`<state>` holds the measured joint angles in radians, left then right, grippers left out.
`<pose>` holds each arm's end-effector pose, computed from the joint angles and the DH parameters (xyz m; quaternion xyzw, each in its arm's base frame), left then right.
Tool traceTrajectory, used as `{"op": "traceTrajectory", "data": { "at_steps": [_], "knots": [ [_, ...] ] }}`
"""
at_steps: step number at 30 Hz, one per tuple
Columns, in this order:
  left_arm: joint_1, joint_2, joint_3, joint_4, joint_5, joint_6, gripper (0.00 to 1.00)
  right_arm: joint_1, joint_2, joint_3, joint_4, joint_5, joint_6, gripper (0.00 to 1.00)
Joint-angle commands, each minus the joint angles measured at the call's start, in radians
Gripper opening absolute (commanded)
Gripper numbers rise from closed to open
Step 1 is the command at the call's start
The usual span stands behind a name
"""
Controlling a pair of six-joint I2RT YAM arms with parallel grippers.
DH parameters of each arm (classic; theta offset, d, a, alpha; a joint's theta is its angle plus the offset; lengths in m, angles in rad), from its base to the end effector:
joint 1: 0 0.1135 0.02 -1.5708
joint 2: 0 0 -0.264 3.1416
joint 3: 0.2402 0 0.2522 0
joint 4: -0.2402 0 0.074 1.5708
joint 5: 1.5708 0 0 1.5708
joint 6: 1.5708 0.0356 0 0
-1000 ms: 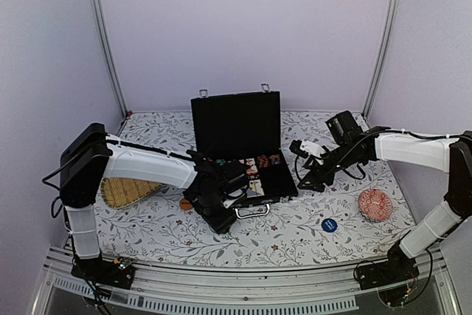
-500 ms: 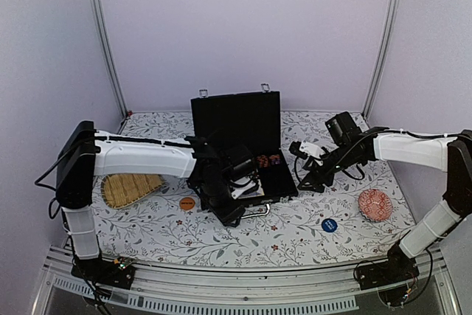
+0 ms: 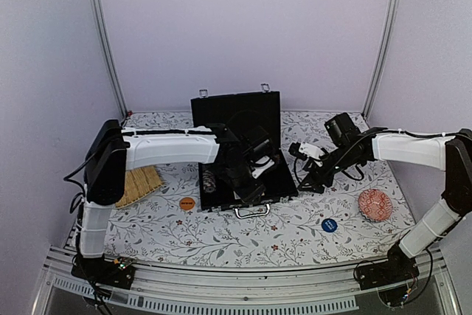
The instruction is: Pack up texas hold em set
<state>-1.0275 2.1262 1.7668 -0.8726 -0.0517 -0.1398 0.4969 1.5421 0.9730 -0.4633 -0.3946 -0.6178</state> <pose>0.2321 -0.3809 0.2045 0.4192 0.8917 -0.0716 0.1547 0.2624 0.1579 0.2042 -0.5442 0.7747 0.1729 0.2717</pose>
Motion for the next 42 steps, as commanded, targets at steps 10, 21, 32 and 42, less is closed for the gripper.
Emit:
{"op": "traceTrajectory", "data": {
  "at_steps": [10,21,32,42],
  "knots": [
    [0.100,0.136,0.110,0.041,-0.011,0.013,0.39,-0.001,0.016,-0.017,0.005,0.030,-0.016,0.81],
    [0.119,0.182,0.123,0.048,0.023,0.021,0.44,-0.001,0.041,-0.016,-0.004,0.033,-0.022,0.81],
    [0.118,0.057,0.129,0.011,0.007,0.007,0.60,-0.001,0.049,-0.010,-0.011,0.028,-0.023,0.81],
    [0.133,-0.285,-0.152,0.037,-0.029,-0.044,0.65,-0.001,0.056,-0.007,-0.016,0.023,-0.026,0.81]
  ]
}}
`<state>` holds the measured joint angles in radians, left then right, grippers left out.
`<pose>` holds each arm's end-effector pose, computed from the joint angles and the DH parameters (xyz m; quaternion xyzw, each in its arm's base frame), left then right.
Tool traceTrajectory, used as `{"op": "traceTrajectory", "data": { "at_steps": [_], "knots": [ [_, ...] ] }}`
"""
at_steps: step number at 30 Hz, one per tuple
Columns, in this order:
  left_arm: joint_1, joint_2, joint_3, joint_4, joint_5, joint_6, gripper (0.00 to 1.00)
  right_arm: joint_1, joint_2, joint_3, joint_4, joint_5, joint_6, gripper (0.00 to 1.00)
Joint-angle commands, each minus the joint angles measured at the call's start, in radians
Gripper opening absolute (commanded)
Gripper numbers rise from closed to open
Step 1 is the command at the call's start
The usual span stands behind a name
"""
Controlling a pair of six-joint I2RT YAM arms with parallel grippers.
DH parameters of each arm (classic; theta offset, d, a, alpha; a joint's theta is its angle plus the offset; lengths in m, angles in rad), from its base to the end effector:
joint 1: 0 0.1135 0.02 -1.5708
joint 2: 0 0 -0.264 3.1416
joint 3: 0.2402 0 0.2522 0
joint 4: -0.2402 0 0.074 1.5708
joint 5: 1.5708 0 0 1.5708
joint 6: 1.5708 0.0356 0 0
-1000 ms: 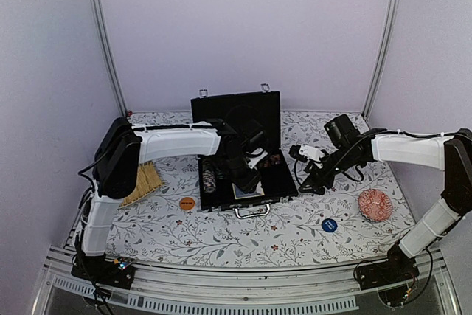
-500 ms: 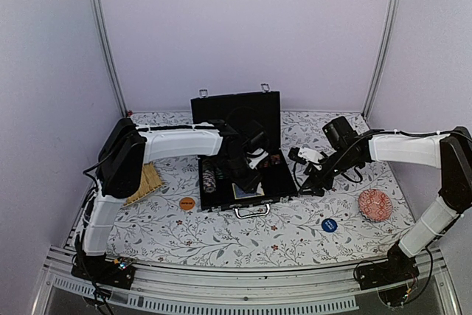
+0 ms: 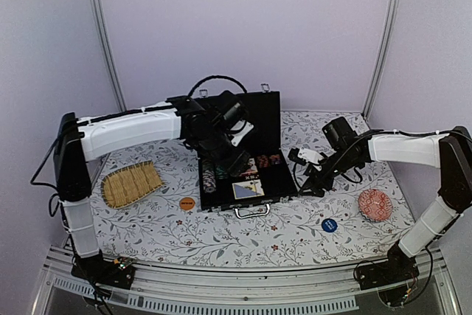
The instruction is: Pack up texas hold em set
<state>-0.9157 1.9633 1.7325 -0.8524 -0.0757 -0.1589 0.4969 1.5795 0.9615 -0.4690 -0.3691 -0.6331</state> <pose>0.2607 -0.3350 0.2631 0.3498 0.9045 -0.0919 0.2260 0.2634 0.1574 0.1896 -0.5481 0.7825 0.1617 0.2471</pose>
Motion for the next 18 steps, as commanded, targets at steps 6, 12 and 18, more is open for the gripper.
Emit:
{"op": "traceTrajectory", "data": {
  "at_steps": [6,12,18],
  "knots": [
    [0.027,-0.129,-0.205,0.136,0.093,-0.039,0.61,-0.001,0.024,0.006,-0.013,0.008,-0.014,0.81],
    [0.029,0.011,-0.132,0.159,0.095,-0.010,0.58,-0.001,0.022,0.006,-0.014,0.003,-0.013,0.81],
    [0.030,0.125,-0.076,0.159,0.126,-0.006,0.56,-0.001,0.016,0.005,-0.016,0.005,-0.014,0.81]
  ]
}}
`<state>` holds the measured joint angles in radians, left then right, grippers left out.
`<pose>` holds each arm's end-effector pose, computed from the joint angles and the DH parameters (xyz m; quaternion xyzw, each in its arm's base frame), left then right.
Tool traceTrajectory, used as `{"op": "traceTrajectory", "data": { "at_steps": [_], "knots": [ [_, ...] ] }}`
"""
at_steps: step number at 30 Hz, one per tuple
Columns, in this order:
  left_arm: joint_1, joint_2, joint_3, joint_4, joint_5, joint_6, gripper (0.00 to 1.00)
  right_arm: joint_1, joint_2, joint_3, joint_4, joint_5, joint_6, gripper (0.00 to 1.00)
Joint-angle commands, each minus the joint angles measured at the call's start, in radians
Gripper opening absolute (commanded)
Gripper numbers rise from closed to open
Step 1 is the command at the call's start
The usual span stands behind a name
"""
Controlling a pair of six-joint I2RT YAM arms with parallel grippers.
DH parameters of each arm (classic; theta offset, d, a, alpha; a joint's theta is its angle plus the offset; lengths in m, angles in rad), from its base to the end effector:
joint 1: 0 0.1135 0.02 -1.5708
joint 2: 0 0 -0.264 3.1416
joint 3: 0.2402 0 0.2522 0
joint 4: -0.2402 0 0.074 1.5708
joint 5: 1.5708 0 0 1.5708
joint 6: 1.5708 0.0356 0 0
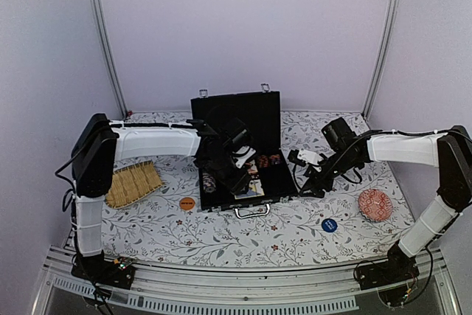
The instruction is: Pack up texas hold em set
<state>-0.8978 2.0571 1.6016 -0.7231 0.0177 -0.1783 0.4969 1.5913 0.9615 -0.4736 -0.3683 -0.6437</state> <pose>0.2686 -0.3379 0.1917 0.3469 0.9174 -0.1073 0.1629 0.2638 0.1576 0.1859 -0.5520 0.7821 0.1610 0.2401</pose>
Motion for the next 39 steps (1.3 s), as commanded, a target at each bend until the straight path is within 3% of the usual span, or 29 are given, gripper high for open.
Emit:
{"op": "traceTrajectory", "data": {
  "at_steps": [1,8,13,14,15,16,26,34,39],
  "knots": [
    [0.011,0.043,0.063,0.031,0.031,0.013,0.56,-0.001,0.004,0.004,-0.011,0.005,-0.004,0.81],
    [0.011,0.105,0.113,0.033,0.055,0.011,0.55,-0.001,0.008,0.002,-0.013,0.009,-0.007,0.81],
    [0.004,0.136,0.134,0.016,0.074,0.017,0.64,-0.001,0.007,0.002,-0.015,0.009,-0.008,0.81],
    [0.001,0.144,0.140,0.006,0.074,0.018,0.76,-0.001,0.007,0.003,-0.016,0.009,-0.008,0.81],
    [-0.001,0.148,0.147,-0.001,0.075,0.020,0.94,-0.001,0.008,0.003,-0.016,0.009,-0.008,0.81],
    [-0.004,0.150,0.151,-0.007,0.070,0.021,0.96,-0.001,0.009,0.004,-0.017,0.008,-0.008,0.81],
    [-0.031,-0.010,0.172,-0.027,-0.051,0.000,0.97,-0.001,0.016,0.006,-0.023,0.002,-0.010,0.81],
    [-0.007,-0.319,-0.190,0.009,-0.189,-0.079,0.97,0.000,0.017,0.011,-0.028,-0.004,-0.011,0.81],
    [0.036,-0.401,-0.348,-0.039,-0.123,-0.136,0.84,0.000,0.023,0.012,-0.030,-0.003,-0.013,0.81]
  ]
}}
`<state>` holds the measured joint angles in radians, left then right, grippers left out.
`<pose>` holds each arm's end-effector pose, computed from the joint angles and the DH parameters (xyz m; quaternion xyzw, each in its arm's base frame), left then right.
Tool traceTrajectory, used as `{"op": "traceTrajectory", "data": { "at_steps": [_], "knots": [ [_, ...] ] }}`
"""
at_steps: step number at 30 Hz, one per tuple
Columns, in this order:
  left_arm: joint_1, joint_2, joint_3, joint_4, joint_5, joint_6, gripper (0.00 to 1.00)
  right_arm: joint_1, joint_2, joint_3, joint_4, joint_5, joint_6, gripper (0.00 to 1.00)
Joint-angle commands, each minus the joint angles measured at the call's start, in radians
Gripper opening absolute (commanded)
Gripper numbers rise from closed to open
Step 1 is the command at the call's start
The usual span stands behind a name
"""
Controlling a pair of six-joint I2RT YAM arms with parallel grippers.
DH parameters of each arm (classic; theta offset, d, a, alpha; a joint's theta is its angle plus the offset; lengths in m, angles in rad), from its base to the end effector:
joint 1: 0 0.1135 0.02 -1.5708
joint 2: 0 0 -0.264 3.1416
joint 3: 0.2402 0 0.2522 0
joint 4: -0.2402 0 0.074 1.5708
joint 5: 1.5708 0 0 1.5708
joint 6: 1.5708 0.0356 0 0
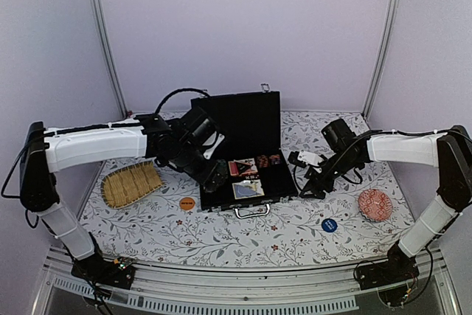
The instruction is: Pack up texas hold em set
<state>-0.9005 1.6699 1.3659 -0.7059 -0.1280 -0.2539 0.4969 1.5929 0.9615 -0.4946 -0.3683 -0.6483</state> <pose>0.2247 -0.2761 0.2676 0.2879 0.9149 -0.0992 0.2650 0.2621 0.1567 0.1845 -0.5535 0.7841 0.1617 0.2297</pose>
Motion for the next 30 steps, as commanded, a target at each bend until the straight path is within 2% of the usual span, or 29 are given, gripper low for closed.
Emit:
{"op": "traceTrajectory", "data": {
  "at_steps": [1,4,6,14,20,30],
  "knots": [
    [0.054,-0.020,-0.133,-0.060,0.057,-0.064,0.81,0.000,0.022,0.013,-0.011,-0.003,-0.008,0.81],
    [0.101,-0.010,-0.176,-0.072,0.139,-0.053,0.69,0.000,0.030,0.016,-0.013,-0.001,-0.008,0.81],
    [0.134,0.012,-0.180,-0.089,0.146,-0.046,0.63,0.000,0.033,0.016,-0.015,0.002,-0.007,0.81],
    [0.228,0.105,-0.178,-0.098,0.185,-0.014,0.50,0.000,0.029,0.014,-0.017,0.004,-0.006,0.81],
    [0.257,0.194,-0.157,-0.106,0.186,0.012,0.59,0.000,0.032,0.013,-0.019,0.004,-0.007,0.81],
    [0.263,0.277,-0.113,-0.126,0.194,0.027,0.60,-0.001,0.042,0.014,-0.024,0.006,-0.010,0.81]
  ]
}}
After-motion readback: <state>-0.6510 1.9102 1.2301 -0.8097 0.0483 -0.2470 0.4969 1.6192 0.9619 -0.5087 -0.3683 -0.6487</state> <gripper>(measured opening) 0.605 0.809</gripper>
